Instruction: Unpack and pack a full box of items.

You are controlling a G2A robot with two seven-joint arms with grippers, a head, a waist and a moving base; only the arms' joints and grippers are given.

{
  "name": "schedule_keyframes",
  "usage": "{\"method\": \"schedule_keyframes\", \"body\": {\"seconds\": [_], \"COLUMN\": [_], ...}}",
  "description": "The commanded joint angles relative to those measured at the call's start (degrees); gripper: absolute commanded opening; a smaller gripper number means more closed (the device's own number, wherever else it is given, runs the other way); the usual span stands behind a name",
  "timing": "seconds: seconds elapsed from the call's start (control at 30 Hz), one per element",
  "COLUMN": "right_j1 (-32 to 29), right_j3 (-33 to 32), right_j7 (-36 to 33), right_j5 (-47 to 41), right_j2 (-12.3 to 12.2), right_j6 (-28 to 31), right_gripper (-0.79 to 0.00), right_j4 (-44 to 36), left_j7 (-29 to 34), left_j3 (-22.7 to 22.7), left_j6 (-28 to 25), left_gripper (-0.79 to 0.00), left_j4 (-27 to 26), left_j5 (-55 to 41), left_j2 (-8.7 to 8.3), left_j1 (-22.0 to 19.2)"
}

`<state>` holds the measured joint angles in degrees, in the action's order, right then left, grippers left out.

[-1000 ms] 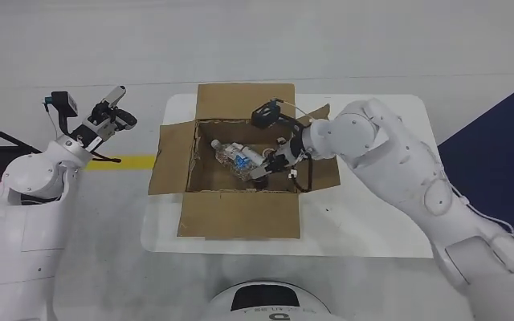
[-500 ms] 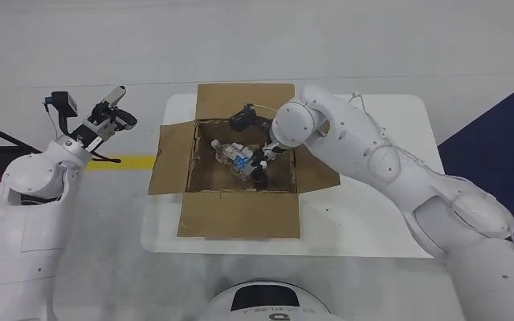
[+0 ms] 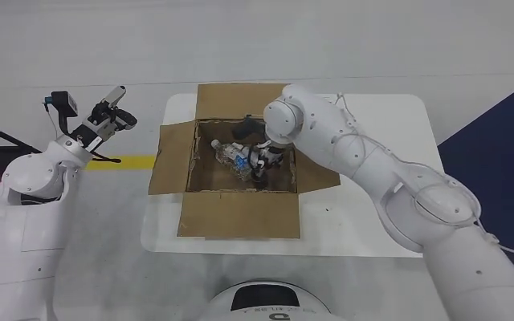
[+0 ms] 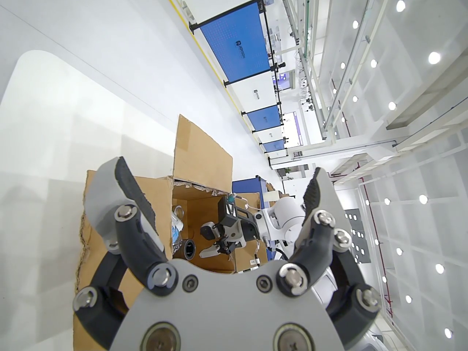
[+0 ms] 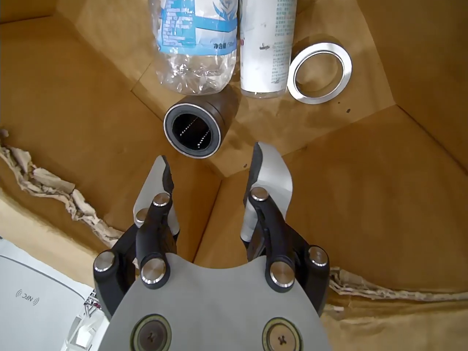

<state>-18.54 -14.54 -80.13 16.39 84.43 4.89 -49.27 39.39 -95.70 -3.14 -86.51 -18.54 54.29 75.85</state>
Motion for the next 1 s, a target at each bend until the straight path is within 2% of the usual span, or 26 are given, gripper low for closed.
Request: {"method": "schedule_keyframes", "body": {"seconds": [0.0, 0.1, 0.33, 0.53, 0.97], "right_j1": [-0.2, -0.5, -0.8, -0.1, -0.3], "right_j3": [0.6, 1.8, 2.5, 1.5, 0.2], "right_j7": [0.6, 1.0, 4.3, 6.1, 5.2], "right_j5": [0.4, 1.4, 2.8, 3.0, 4.7], "right_j2": [1.1, 2.9, 6.1, 7.3, 8.1], "right_j6": [0.6, 3.0, 6.1, 7.1, 6.6], "right_gripper": [-0.403, -0.308, -0.413, -0.422, -0.431], "right_j4": [1.8, 4.3, 10.1, 12.8, 14.0], "left_j7": [0.0, 0.0, 0.0, 0.0, 0.0], "left_j3": [0.0, 0.0, 0.0, 0.0, 0.0], "left_j6": [0.0, 0.0, 0.0, 0.0, 0.0], "left_gripper": [0.0, 0.0, 0.0, 0.0, 0.0], "left_j4": [0.0, 0.0, 0.0, 0.0, 0.0], "left_j5": [0.0, 0.0, 0.0, 0.0, 0.0], "left_j2": [0.0, 0.0, 0.0, 0.0, 0.0], "left_j1": [0.0, 0.0, 0.0, 0.0, 0.0]}}
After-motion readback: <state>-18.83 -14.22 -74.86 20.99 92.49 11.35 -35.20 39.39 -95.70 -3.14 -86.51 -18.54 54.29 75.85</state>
